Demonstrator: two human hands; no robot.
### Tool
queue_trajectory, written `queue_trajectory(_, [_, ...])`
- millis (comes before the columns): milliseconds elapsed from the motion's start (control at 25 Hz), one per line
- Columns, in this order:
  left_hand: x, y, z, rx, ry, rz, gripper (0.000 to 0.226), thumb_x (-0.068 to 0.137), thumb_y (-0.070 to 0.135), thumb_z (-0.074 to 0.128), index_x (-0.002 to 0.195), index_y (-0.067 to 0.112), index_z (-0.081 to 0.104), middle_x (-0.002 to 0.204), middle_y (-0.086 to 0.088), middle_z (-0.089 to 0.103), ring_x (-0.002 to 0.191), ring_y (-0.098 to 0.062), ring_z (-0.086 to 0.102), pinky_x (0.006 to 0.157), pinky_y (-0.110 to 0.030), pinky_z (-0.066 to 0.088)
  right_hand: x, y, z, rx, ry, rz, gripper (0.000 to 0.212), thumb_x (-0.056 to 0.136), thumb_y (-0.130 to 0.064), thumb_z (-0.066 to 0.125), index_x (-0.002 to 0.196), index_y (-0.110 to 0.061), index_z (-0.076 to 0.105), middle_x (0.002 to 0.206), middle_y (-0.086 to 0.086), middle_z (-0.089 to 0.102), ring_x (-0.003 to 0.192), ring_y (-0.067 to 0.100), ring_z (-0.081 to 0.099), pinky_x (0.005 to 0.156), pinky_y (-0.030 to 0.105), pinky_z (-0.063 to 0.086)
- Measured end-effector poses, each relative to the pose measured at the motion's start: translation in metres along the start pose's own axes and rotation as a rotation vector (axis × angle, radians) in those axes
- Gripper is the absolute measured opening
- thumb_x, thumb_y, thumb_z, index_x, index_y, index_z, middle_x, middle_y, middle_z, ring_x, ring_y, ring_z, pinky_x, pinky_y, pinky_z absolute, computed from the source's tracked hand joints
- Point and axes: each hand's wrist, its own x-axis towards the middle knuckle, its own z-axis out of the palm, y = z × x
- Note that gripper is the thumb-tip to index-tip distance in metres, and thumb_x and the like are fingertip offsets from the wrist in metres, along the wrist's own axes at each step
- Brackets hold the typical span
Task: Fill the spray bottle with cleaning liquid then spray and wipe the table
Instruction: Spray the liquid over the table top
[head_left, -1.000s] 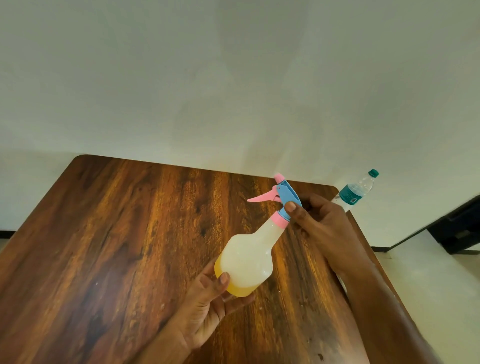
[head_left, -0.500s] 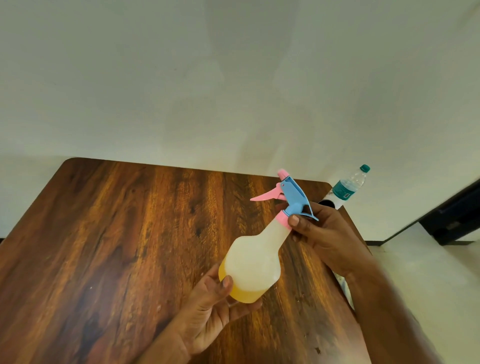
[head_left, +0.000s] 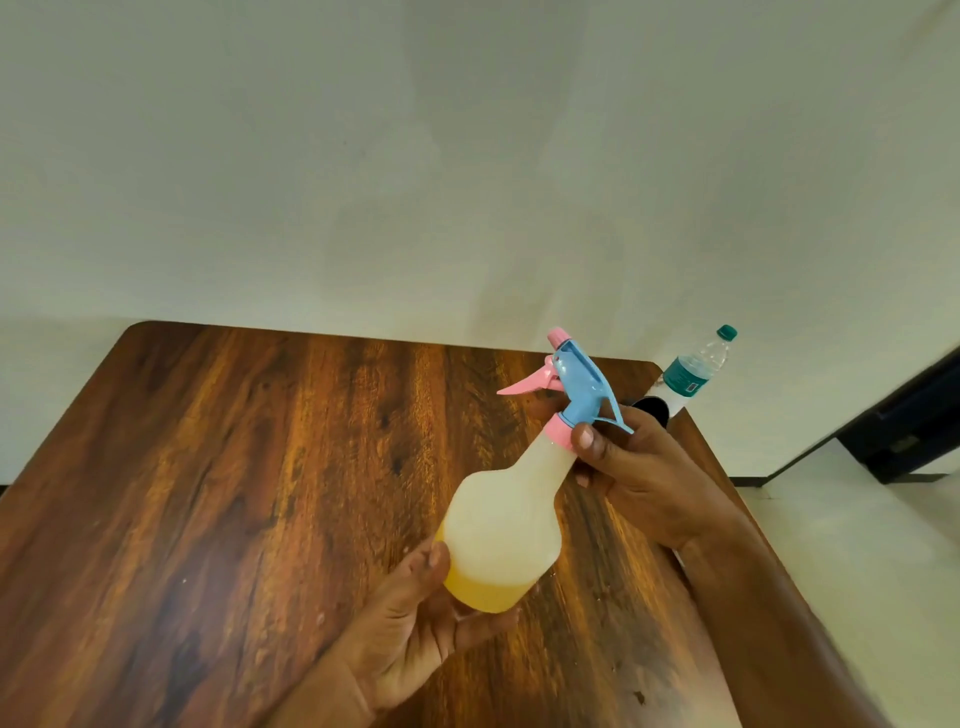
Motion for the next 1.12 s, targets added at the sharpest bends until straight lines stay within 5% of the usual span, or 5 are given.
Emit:
queue_trajectory(480, [0.009,-0.009,0.0,0.069,0.126,0.181,0.082,0.056,0.014,0.097,0.13,0.014,0.062,0.135,-0.021,0.059,0.118,-0.052,0.058,0.078,-0.059,0.058,0.002,0.019,0.02,0.043,0.203,-0.049,0.056,0.052,-0.074,0.081,0.096,-0.04,0.078,0.095,-0.007,0.076,0.091,0.011,0.071,0.078,0.023,0.059])
queue_trajectory(680, [0.012,-0.006,0.001,0.09,0.048,0.086,0.075,0.063,0.016,0.094,0.131,0.015,0.062,0.139,-0.023,0.056,0.123,-0.052,0.054,0.082,-0.061,0.056,0.008,0.025,0.019,0.227,0.254,-0.119,0.054,0.05,-0.059,0.092,0.097,-0.037,0.077,0.091,-0.001,0.073,0.09,0.017,0.07,0.084,0.036,0.06])
queue_trajectory(840, [0.012,-0.014,-0.003,0.115,0.02,0.029,0.077,0.065,0.012,0.092,0.134,0.015,0.058,0.139,-0.025,0.055,0.123,-0.053,0.053,0.088,-0.064,0.053,0.014,0.03,0.018,0.287,0.06,-0.17,0.049,0.077,-0.042,0.082,0.12,-0.023,0.067,0.112,0.01,0.072,0.074,0.017,0.067,0.064,0.032,0.058])
queue_trajectory(960, [0.009,-0.025,-0.013,0.082,0.101,-0.022,0.084,0.059,0.004,0.094,0.134,0.013,0.057,0.136,-0.025,0.057,0.122,-0.052,0.054,0.087,-0.064,0.054,0.011,0.05,0.022,0.273,0.056,-0.132,0.048,0.08,-0.04,0.079,0.118,-0.014,0.067,0.125,0.016,0.066,0.064,0.013,0.061,0.061,0.031,0.056])
queue_trajectory(1120, [0.002,-0.039,-0.031,0.154,0.309,-0.119,0.081,0.061,0.003,0.091,0.133,0.013,0.055,0.126,-0.024,0.065,0.113,-0.046,0.063,0.084,-0.061,0.056,0.002,0.092,0.024,0.192,0.21,-0.045,0.024,0.081,-0.035,0.077,0.104,-0.032,0.075,0.112,0.01,0.072,0.06,0.011,0.059,0.057,0.03,0.055])
